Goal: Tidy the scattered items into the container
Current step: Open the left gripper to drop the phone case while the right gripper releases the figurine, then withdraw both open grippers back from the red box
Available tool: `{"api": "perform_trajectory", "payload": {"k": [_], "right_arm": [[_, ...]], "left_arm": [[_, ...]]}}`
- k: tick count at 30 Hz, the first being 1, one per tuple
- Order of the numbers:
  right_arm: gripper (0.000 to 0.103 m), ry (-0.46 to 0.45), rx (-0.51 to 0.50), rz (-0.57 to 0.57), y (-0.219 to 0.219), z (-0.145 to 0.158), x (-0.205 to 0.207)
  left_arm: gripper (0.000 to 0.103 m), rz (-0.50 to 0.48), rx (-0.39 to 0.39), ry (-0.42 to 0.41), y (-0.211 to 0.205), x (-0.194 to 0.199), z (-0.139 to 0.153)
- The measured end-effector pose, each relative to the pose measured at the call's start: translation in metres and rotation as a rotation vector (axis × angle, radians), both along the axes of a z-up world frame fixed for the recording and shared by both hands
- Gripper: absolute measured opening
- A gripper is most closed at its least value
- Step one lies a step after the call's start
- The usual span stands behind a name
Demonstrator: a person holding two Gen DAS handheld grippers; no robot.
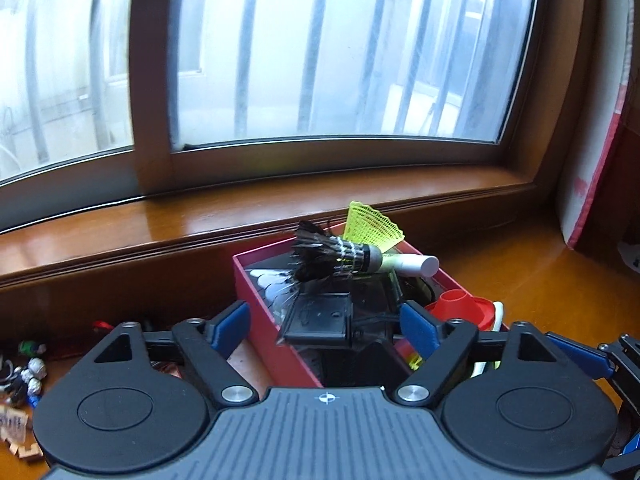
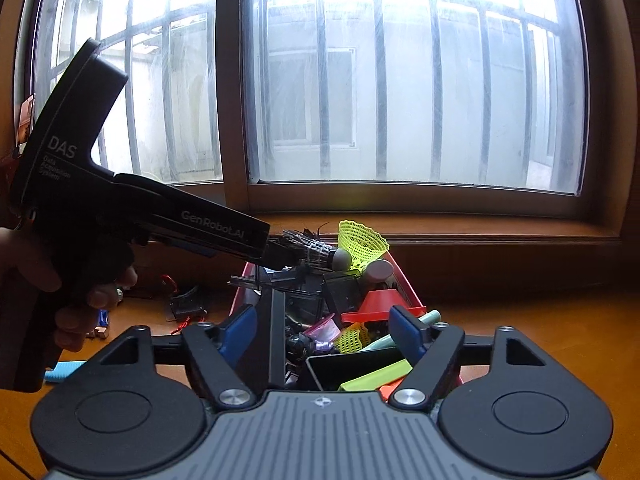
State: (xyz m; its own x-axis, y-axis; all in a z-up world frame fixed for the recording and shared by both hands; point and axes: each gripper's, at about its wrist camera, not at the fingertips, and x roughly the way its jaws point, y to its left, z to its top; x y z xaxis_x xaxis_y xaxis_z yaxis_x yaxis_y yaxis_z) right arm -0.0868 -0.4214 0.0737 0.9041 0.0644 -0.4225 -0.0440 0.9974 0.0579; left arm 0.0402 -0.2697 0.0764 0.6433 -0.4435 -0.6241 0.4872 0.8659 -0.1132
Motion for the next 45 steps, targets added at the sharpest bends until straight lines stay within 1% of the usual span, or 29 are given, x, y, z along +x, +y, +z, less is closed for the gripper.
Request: {"api": "perform_trajectory", "payload": {"k": [2,3,6,9,11,12,14,17,20,26,33,37,42,45], "right_arm": [[0.087,0.001,-0.020,-0.016,0.005,0.000,-0.005],[0.089,0.003,-0.030,-0.026,0.008,0.000,-0.008],[0.092,0.024,-0.042,-0.058,0.014,-0.001,-0.017],[0.093,0.054,0.002,-0.106,0.019,-0.002,-0.026],[0.093,0.070,0.039,-0.131,0.022,-0.002,-0.034],[0.094,0.072,0.041,-0.144,0.026,-0.001,-0.037],[0.097,0.071,0.033,-0.175,0.034,0.001,-0.045],[0.097,0.079,0.014,-0.191,0.047,0.007,-0.055],[0.097,0.114,0.017,-0.186,0.058,0.007,-0.057],[0.097,0.180,0.024,-0.195,0.078,0.001,-0.059],[0.097,0.215,0.063,-0.244,0.087,-0.004,-0.065],[0.097,0.217,0.065,-0.263,0.090,-0.004,-0.067],[0.097,0.223,0.069,-0.274,0.093,-0.004,-0.068],[0.097,0.231,0.083,-0.281,0.092,-0.006,-0.068]], "left_arm": [[0.090,0.013,0.007,-0.001,0.007,-0.007,0.002],[0.093,0.017,0.009,-0.002,0.010,-0.010,0.003],[0.100,0.028,0.020,-0.001,0.020,-0.019,0.005],[0.103,0.022,0.030,0.005,0.030,-0.028,0.004],[0.103,0.014,0.042,0.010,0.036,-0.035,0.003],[0.103,0.012,0.049,0.013,0.039,-0.038,0.002],[0.103,0.006,0.062,0.021,0.046,-0.042,-0.002],[0.103,-0.009,0.077,0.034,0.055,-0.045,-0.006],[0.103,-0.025,0.092,0.045,0.063,-0.046,-0.011],[0.103,-0.061,0.095,0.082,0.074,-0.047,-0.018],[0.103,-0.090,0.087,0.107,0.082,-0.050,-0.024],[0.103,-0.103,0.081,0.105,0.082,-0.053,-0.024],[0.103,-0.077,0.089,0.096,0.084,-0.056,-0.024],[0.103,-0.088,0.084,0.076,0.087,-0.059,-0.023]]}}
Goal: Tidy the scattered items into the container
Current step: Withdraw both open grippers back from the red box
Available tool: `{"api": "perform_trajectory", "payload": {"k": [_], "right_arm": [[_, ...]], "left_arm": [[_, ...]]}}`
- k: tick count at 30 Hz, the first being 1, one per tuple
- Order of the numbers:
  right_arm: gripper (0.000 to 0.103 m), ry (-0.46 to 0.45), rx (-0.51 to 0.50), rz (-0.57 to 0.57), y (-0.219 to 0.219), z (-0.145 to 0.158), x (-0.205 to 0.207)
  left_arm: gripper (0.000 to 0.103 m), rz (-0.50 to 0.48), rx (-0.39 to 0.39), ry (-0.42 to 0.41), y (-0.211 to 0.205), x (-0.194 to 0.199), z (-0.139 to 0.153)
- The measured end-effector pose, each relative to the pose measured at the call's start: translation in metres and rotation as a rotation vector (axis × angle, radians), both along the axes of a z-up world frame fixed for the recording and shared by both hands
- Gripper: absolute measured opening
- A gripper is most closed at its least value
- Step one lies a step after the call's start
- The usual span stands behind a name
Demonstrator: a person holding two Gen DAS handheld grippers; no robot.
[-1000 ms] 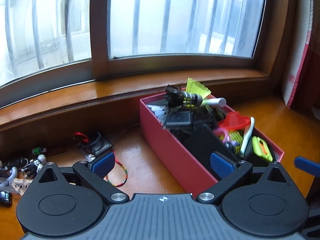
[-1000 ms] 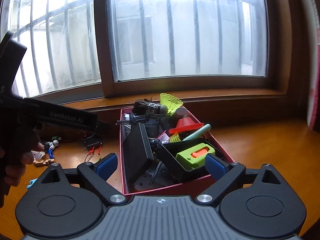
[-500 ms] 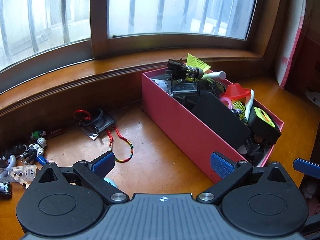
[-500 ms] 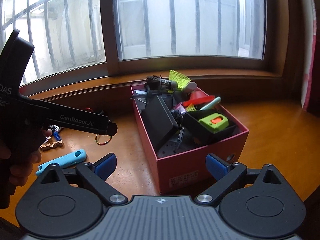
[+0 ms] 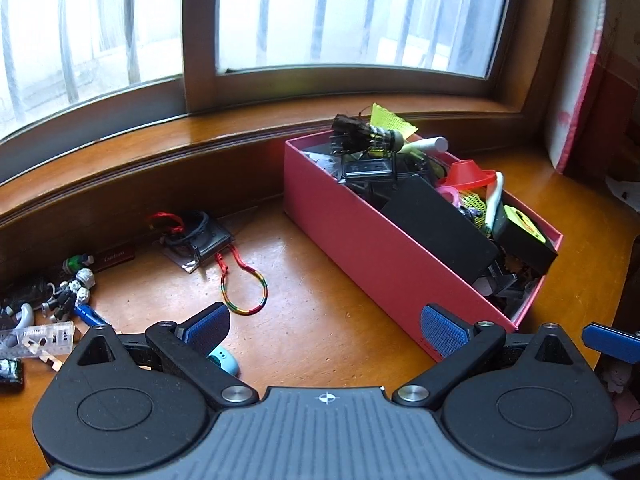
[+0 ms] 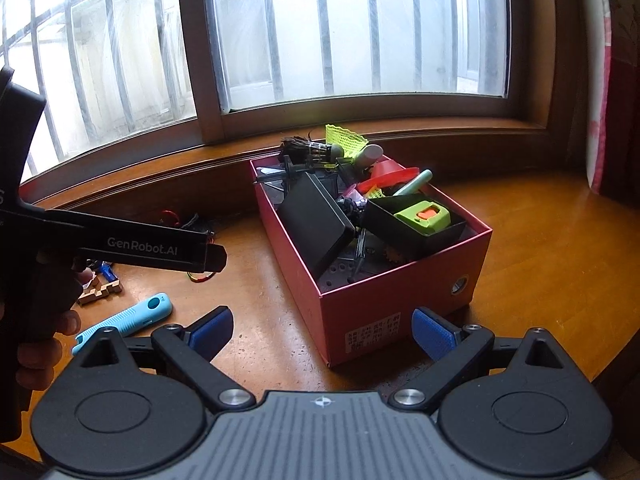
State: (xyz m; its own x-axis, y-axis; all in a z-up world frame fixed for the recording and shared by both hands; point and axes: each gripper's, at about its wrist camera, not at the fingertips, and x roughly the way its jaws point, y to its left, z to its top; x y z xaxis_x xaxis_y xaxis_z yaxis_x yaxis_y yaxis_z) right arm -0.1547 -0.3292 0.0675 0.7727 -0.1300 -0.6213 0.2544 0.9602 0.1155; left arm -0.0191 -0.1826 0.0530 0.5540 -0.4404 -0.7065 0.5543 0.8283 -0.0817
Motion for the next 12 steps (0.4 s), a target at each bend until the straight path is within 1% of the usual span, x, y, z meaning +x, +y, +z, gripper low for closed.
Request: {"api": "perform_trajectory", "payload": {"k": [5,12], "right_arm": [[0.097,0.014,0.019,-0.009,0.0003,-0.0037,0.0014],[0.097,0.019,0.016,-0.017,0.0005,-0.0046,0.0018]], "left_arm": [[0.103,-0.002,-0.006,-0.021,0.0034,-0.0036,0.0009],[0.103,-0.004,-0.010,-0.003,0.0044,-0.0001,-0.0006]]}}
